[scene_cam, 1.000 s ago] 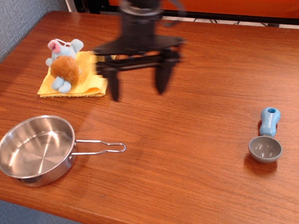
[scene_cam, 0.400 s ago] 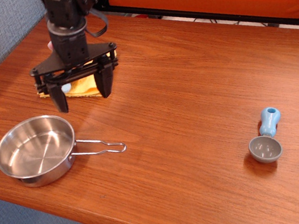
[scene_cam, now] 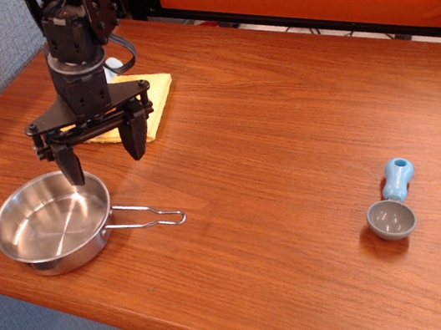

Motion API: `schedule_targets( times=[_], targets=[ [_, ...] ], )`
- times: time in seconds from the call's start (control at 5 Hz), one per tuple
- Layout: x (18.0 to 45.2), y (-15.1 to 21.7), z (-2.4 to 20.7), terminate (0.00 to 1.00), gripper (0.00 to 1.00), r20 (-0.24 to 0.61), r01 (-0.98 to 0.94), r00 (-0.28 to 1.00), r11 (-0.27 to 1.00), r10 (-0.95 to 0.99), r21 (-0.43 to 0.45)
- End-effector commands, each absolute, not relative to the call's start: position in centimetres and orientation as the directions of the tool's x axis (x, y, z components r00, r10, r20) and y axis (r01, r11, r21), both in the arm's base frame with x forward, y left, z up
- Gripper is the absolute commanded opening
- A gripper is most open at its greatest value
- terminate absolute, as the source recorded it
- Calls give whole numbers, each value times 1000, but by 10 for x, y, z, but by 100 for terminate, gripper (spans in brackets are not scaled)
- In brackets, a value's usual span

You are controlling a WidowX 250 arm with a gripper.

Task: Place the pot in between the spoon and the cloth.

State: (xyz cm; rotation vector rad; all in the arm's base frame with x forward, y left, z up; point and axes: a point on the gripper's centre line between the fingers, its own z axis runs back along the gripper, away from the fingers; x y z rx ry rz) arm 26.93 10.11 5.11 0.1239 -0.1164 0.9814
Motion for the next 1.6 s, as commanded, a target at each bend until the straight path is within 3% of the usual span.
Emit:
schedule_targets(
  times=[0.0,0.4,0.6,1.0,1.4],
  targets=[
    [265,102,39,0,100,125,-848,527,530,841,3],
    [260,100,19,0,100,129,-881,468,474,874,-18],
    [257,100,17,0,0,136,-889,449,457,883,-31],
    [253,103,22,0,0,125,-886,461,464,879,0],
    [269,95,41,0,0,139,-831,556,554,820,52]
  ],
)
